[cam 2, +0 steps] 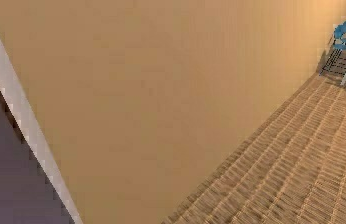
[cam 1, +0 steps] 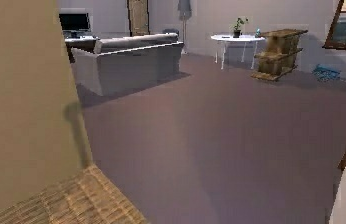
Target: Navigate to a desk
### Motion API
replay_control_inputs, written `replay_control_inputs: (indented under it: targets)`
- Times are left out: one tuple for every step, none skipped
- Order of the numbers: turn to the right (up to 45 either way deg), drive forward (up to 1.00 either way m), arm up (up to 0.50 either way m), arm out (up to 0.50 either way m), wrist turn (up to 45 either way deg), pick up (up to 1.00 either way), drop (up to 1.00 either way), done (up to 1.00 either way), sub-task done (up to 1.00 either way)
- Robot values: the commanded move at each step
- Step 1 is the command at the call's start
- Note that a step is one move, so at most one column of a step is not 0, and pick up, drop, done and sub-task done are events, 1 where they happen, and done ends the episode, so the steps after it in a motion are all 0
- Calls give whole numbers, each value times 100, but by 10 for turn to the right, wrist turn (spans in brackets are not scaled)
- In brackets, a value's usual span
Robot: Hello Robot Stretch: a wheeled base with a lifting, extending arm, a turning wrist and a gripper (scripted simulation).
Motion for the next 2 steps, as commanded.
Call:
replay_control_inputs:
  targets:
    - [0,10,0,0,0,0,0,0,0]
    - [-60,0,0,0,0,0,0,0,0]
